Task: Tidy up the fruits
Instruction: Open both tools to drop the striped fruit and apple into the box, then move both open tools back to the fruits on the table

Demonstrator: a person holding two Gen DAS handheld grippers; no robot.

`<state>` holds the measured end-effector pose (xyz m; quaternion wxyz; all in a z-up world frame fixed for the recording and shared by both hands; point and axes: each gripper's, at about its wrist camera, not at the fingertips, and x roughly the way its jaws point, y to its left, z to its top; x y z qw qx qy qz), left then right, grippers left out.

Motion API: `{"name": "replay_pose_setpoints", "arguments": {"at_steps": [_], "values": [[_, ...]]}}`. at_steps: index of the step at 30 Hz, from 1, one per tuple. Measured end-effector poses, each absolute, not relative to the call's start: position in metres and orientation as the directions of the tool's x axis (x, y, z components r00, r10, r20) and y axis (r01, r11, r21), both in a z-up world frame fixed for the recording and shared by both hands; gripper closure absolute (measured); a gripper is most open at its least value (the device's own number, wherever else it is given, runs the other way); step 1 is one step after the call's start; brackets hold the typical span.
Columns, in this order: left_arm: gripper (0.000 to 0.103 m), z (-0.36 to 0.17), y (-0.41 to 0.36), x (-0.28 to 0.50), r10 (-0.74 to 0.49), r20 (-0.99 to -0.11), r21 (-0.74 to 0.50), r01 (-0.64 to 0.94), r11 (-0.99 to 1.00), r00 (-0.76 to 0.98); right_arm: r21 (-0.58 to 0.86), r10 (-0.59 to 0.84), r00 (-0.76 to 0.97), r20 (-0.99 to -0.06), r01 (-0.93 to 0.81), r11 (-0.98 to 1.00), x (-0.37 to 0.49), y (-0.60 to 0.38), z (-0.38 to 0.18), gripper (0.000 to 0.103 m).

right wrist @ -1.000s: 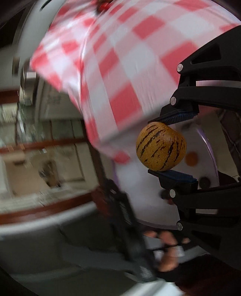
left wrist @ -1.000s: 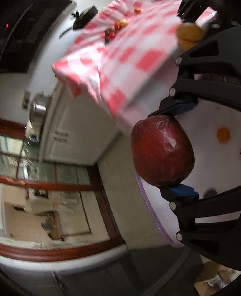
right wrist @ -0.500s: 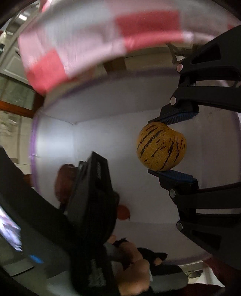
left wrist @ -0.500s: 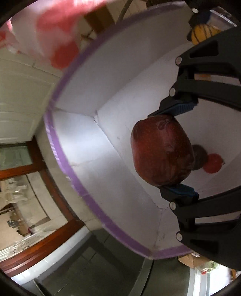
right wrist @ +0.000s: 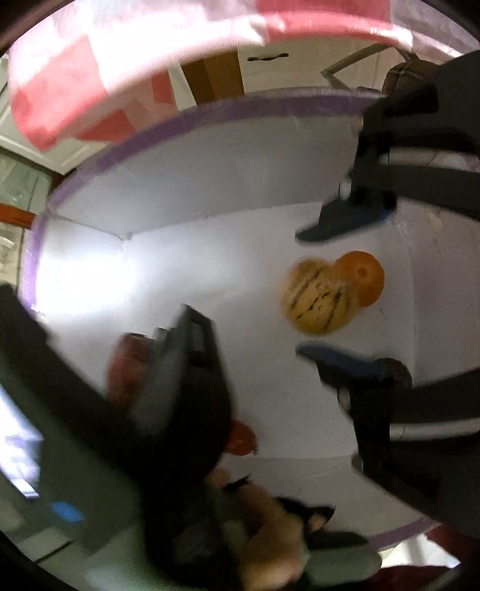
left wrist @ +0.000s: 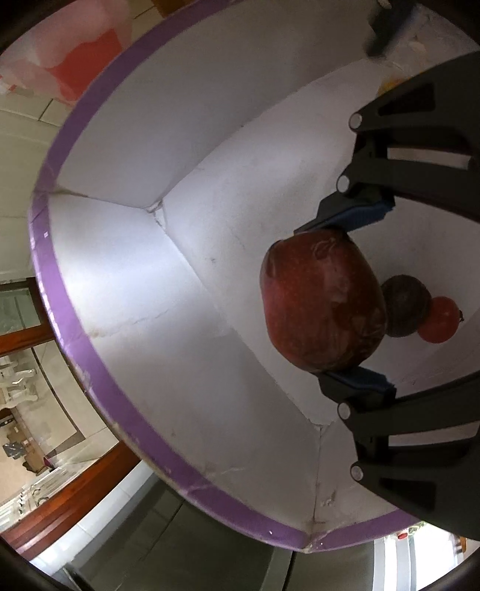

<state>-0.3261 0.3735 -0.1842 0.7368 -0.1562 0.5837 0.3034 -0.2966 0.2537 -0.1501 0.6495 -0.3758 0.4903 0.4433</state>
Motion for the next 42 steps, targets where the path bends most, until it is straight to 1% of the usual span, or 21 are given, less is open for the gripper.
{"name": "replay_pose_setpoints", "arguments": {"at_steps": [3, 4, 5, 6, 10, 13, 17, 18, 19, 21, 22, 24, 25, 27, 29, 32, 35, 39, 41, 42], "values": [[0.039, -0.186, 0.375, -0.323, 0.259, -0.957, 0.119, -0.630, 0.767, 0.134, -0.022, 0.260, 0.120, -0.958, -0.936, 0.352, -0.288, 0.249, -0.131, 0.029], [0.036, -0.184, 0.375, -0.322, 0.271, -0.952, 0.125, -0.630, 0.766, 0.141, -0.022, 0.270, 0.127, -0.954, -0.933, 0.359, -0.286, 0.247, -0.125, 0.028], [0.025, -0.181, 0.375, -0.323, 0.294, -0.945, 0.140, -0.634, 0.761, 0.144, -0.023, 0.282, 0.134, -0.950, -0.931, 0.365, -0.285, 0.246, -0.118, 0.027], [0.022, -0.177, 0.373, -0.321, 0.320, -0.936, 0.155, -0.639, 0.753, 0.149, -0.019, 0.297, 0.136, -0.945, -0.930, 0.366, -0.287, 0.243, -0.112, 0.026], [0.019, -0.151, 0.368, -0.319, 0.378, -0.901, 0.163, -0.644, 0.748, 0.211, 0.006, 0.379, 0.138, -0.915, -0.935, 0.354, -0.289, 0.224, -0.076, 0.023], [0.008, -0.125, 0.360, -0.315, 0.435, -0.862, 0.165, -0.668, 0.726, 0.259, -0.002, 0.450, 0.162, -0.878, -0.943, 0.334, -0.291, 0.205, -0.047, 0.022], [0.004, -0.078, 0.339, -0.313, 0.552, -0.771, 0.190, -0.713, 0.675, 0.317, -0.028, 0.546, 0.217, -0.809, -0.942, 0.334, -0.292, 0.177, -0.004, 0.021], [0.004, -0.066, 0.330, -0.311, 0.582, -0.741, 0.197, -0.719, 0.666, 0.336, -0.032, 0.571, 0.233, -0.787, -0.940, 0.340, -0.292, 0.168, 0.008, 0.019], [0.003, -0.049, 0.315, -0.307, 0.618, -0.699, 0.211, -0.723, 0.658, 0.359, -0.038, 0.601, 0.257, -0.757, -0.935, 0.351, -0.291, 0.157, 0.023, 0.016], [0.002, -0.024, 0.297, -0.298, 0.673, -0.626, 0.242, -0.722, 0.648, 0.394, -0.052, 0.644, 0.309, -0.699, -0.921, 0.385, -0.288, 0.135, 0.049, 0.016], [0.002, -0.007, 0.284, -0.293, 0.701, -0.576, 0.261, -0.718, 0.646, 0.421, -0.060, 0.664, 0.342, -0.666, -0.911, 0.408, -0.285, 0.121, 0.063, 0.016], [0.002, 0.016, 0.256, -0.287, 0.712, -0.515, 0.273, -0.696, 0.664, 0.477, -0.071, 0.679, 0.400, -0.615, -0.886, 0.457, -0.278, 0.098, 0.082, 0.016], [0.002, 0.029, 0.239, -0.280, 0.701, -0.492, 0.272, -0.673, 0.687, 0.516, -0.071, 0.682, 0.440, -0.584, -0.865, 0.497, -0.271, 0.081, 0.093, 0.016], [0.002, 0.043, 0.214, -0.267, 0.669, -0.478, 0.263, -0.634, 0.727, 0.569, -0.054, 0.681, 0.492, -0.543, -0.829, 0.557, -0.259, 0.054, 0.108, 0.016], [0.002, 0.054, 0.189, -0.246, 0.623, -0.489, 0.256, -0.582, 0.772, 0.611, -0.024, 0.663, 0.559, -0.498, -0.773, 0.634, -0.240, 0.023, 0.118, 0.016], [0.002, 0.060, 0.146, -0.207, 0.526, -0.521, 0.220, -0.490, 0.844, 0.672, 0.045, 0.606, 0.645, -0.466, -0.667, 0.744, -0.207, -0.028, 0.122, 0.016], [0.002, 0.059, 0.107, -0.170, 0.414, -0.564, 0.177, -0.386, 0.905, 0.715, 0.119, 0.521, 0.721, -0.456, -0.531, 0.839, -0.174, -0.076, 0.113, 0.016], [0.002, 0.050, 0.054, -0.111, 0.275, -0.603, 0.134, -0.245, 0.960, 0.749, 0.191, 0.391, 0.790, -0.471, -0.342, 0.920, -0.137, -0.134, 0.093, 0.016], [0.002, 0.044, 0.037, -0.080, 0.192, -0.623, 0.084, -0.179, 0.980, 0.758, 0.217, 0.324, 0.813, -0.483, -0.248, 0.944, -0.123, -0.163, 0.081, 0.016], [0.002, 0.041, 0.022, -0.058, 0.129, -0.640, 0.036, -0.139, 0.990, 0.758, 0.226, 0.301, 0.818, -0.490, -0.214, 0.950, -0.116, -0.175, 0.075, 0.016]]}}
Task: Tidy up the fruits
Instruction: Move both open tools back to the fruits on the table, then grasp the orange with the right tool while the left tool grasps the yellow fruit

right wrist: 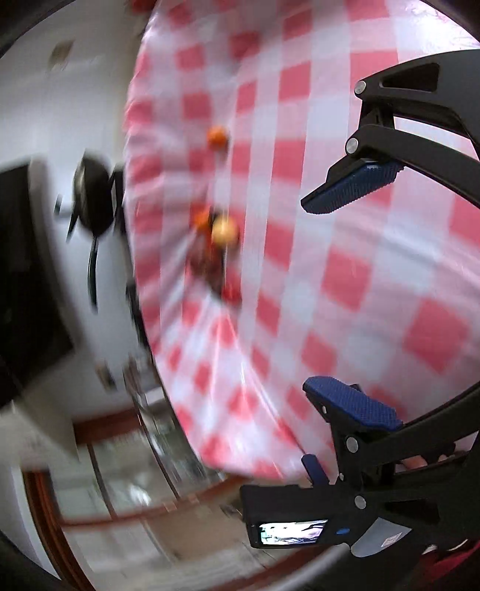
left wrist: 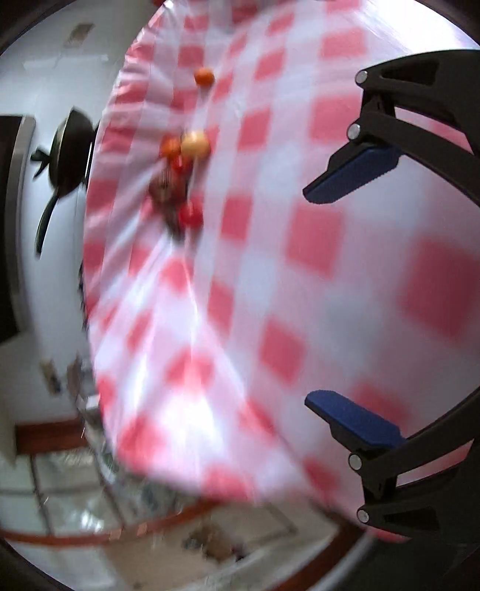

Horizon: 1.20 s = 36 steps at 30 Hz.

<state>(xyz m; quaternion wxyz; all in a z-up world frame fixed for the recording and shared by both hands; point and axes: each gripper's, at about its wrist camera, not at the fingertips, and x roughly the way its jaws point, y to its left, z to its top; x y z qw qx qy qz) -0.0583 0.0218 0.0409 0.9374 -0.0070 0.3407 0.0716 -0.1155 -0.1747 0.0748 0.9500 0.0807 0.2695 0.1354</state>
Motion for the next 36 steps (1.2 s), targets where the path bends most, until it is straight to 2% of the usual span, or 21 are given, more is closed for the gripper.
{"name": "replay_pose_setpoints", "arguments": {"at_steps": [4, 9, 14, 21, 26, 36], "values": [[0.002, 0.028, -0.012, -0.011, 0.013, -0.676, -0.072, -0.084, 0.994, 0.737, 0.282, 0.229, 0.815, -0.533, -0.085, 0.956, -0.092, -0.215, 0.060, 0.016], [0.002, 0.026, -0.032, 0.022, -0.061, -0.695, -0.126, -0.037, 0.991, 0.717, 0.363, 0.204, 0.779, -0.592, 0.032, 0.931, -0.062, -0.250, 0.049, 0.016], [0.002, 0.020, -0.027, 0.037, -0.128, -0.720, -0.207, -0.035, 0.978, 0.682, 0.306, 0.132, 0.766, -0.630, 0.088, 0.948, -0.029, -0.261, 0.053, 0.016], [0.002, 0.019, -0.007, 0.028, -0.227, -0.658, -0.366, -0.041, 0.930, 0.718, 0.292, 0.033, 0.761, -0.648, 0.208, 0.934, 0.017, -0.290, 0.039, 0.016], [0.002, 0.019, -0.005, 0.029, -0.249, -0.647, -0.386, -0.028, 0.922, 0.720, 0.292, -0.001, 0.734, -0.679, 0.271, 0.917, 0.043, -0.304, 0.022, 0.016], [0.002, 0.019, -0.010, 0.029, -0.260, -0.653, -0.368, 0.002, 0.930, 0.712, 0.186, -0.066, 0.696, -0.715, 0.280, 0.942, 0.116, -0.302, 0.017, 0.016]]}}
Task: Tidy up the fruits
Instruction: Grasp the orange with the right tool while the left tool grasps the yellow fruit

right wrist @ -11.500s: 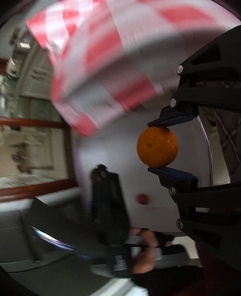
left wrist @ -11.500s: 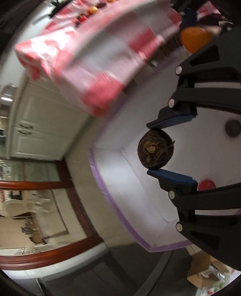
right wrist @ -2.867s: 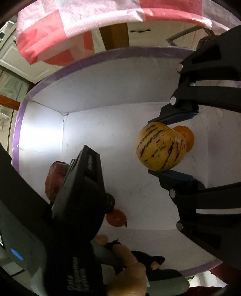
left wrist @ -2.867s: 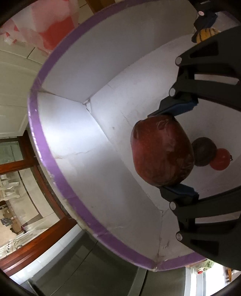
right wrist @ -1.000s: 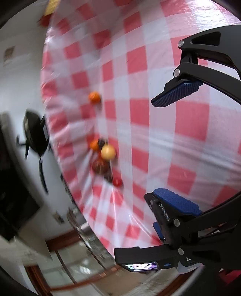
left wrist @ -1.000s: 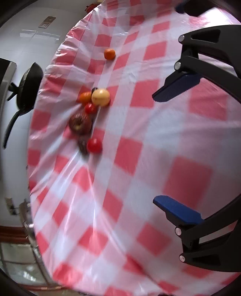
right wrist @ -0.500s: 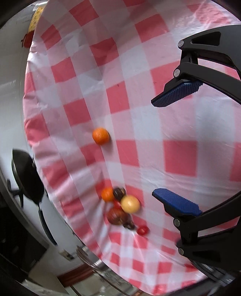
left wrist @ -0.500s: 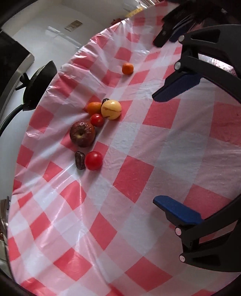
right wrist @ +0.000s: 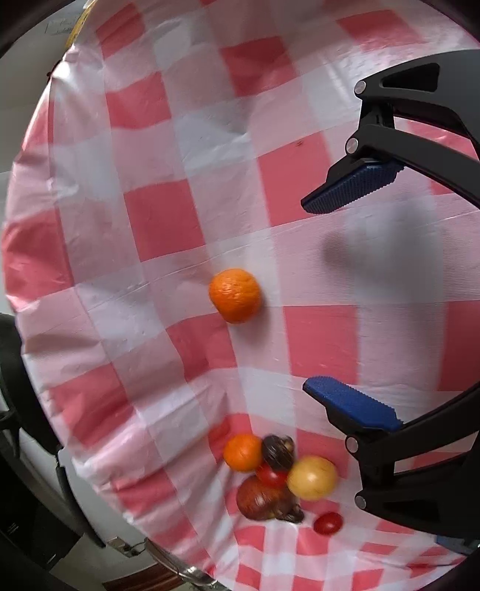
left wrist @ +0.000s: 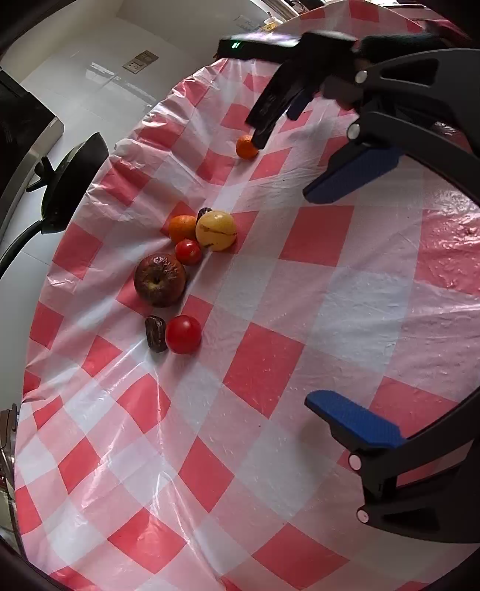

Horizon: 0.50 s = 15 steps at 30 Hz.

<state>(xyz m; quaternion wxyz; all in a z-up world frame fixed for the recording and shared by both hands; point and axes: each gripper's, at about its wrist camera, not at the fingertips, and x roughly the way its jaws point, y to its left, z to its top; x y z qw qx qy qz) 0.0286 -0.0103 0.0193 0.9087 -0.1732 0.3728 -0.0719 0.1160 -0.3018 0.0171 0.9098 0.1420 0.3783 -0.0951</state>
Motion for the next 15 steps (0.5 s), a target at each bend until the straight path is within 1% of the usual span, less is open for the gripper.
{"name": "replay_pose_setpoints", "arguments": {"at_steps": [3, 5, 7, 10, 13, 15], "values": [[0.002, 0.019, -0.010, 0.029, -0.267, -0.653, -0.375, 0.003, 0.927, 0.708, 0.202, -0.041, 0.689, -0.723, 0.268, 0.942, 0.129, -0.307, 0.015, 0.016], [0.002, 0.018, -0.010, 0.028, -0.269, -0.654, -0.377, 0.004, 0.926, 0.707, 0.258, 0.013, 0.704, -0.710, 0.242, 0.935, 0.130, -0.315, 0.014, 0.016], [0.002, 0.018, -0.010, 0.028, -0.270, -0.654, -0.377, 0.005, 0.926, 0.706, 0.347, 0.071, 0.716, -0.694, 0.246, 0.905, 0.127, -0.329, 0.010, 0.016], [0.002, 0.018, -0.010, 0.028, -0.276, -0.655, -0.381, 0.008, 0.925, 0.703, 0.431, 0.106, 0.734, -0.671, 0.269, 0.862, 0.122, -0.345, 0.007, 0.016], [0.002, 0.018, -0.009, 0.028, -0.278, -0.655, -0.384, 0.008, 0.923, 0.703, 0.403, 0.097, 0.727, -0.680, 0.259, 0.878, 0.125, -0.339, 0.008, 0.016], [0.002, 0.017, -0.010, 0.029, -0.280, -0.655, -0.384, 0.011, 0.923, 0.701, 0.341, 0.076, 0.721, -0.689, 0.230, 0.912, 0.130, -0.326, 0.011, 0.016]]}}
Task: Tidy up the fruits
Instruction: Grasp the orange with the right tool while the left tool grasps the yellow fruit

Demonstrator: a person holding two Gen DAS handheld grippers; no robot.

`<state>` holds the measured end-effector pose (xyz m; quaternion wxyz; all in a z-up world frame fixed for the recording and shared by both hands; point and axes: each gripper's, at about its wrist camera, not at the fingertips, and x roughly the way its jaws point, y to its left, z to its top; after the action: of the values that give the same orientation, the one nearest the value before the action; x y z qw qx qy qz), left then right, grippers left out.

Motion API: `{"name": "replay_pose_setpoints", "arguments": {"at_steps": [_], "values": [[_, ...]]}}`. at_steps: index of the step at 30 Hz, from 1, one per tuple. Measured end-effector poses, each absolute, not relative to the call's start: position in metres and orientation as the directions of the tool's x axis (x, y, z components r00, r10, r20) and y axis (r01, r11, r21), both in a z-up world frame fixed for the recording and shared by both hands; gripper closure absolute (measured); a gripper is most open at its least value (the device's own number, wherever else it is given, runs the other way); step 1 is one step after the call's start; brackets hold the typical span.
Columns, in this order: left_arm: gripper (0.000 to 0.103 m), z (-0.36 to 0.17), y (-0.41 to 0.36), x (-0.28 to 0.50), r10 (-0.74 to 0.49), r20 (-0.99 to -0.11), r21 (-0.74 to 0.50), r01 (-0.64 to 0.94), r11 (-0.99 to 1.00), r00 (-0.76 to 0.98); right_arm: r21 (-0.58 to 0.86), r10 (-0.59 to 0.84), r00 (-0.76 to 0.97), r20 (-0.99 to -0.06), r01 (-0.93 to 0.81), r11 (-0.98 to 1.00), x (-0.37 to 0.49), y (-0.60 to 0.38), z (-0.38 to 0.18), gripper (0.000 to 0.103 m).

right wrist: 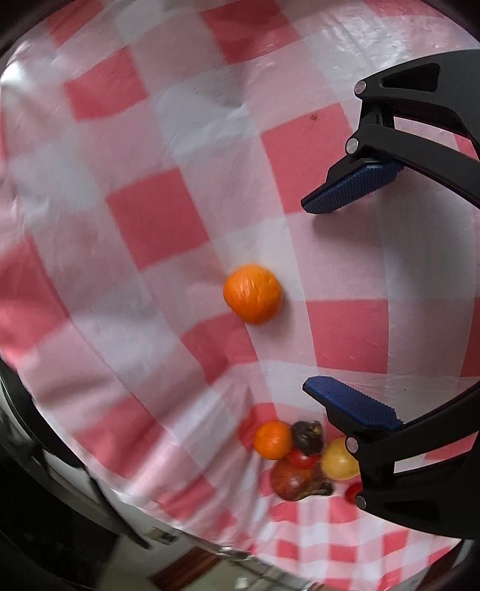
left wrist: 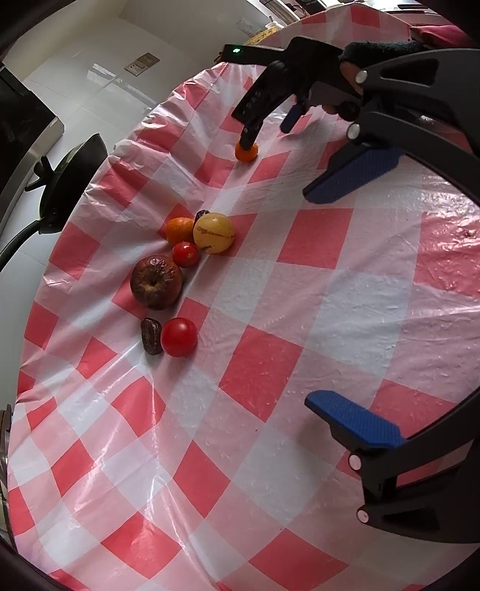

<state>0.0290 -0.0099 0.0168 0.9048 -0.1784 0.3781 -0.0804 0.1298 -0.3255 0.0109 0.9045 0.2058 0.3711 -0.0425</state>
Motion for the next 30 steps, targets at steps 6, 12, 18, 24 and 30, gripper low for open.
{"name": "replay_pose_setpoints", "arguments": {"at_steps": [6, 12, 18, 24, 30], "values": [[0.002, 0.017, -0.011, 0.029, -0.284, -0.653, -0.386, 0.015, 0.923, 0.702, 0.191, 0.009, 0.691, -0.723, 0.187, 0.964, 0.174, -0.307, 0.014, 0.016], [0.002, 0.018, -0.013, 0.029, -0.277, -0.654, -0.370, 0.021, 0.929, 0.704, 0.070, -0.069, 0.646, -0.761, 0.186, 0.980, 0.182, -0.304, 0.010, 0.064], [0.002, 0.018, -0.015, 0.029, -0.271, -0.657, -0.355, 0.028, 0.934, 0.703, 0.250, 0.031, 0.708, -0.706, 0.208, 0.946, 0.124, -0.312, 0.014, 0.064], [0.002, 0.022, -0.023, 0.026, -0.271, -0.655, -0.328, 0.058, 0.943, 0.705, 0.429, 0.094, 0.793, -0.602, 0.222, 0.876, 0.100, -0.331, 0.015, 0.064], [0.002, 0.026, -0.060, 0.055, -0.228, -0.689, -0.241, 0.080, 0.967, 0.688, 0.458, 0.081, 0.820, -0.567, 0.232, 0.858, 0.096, -0.334, 0.020, 0.064]]}}
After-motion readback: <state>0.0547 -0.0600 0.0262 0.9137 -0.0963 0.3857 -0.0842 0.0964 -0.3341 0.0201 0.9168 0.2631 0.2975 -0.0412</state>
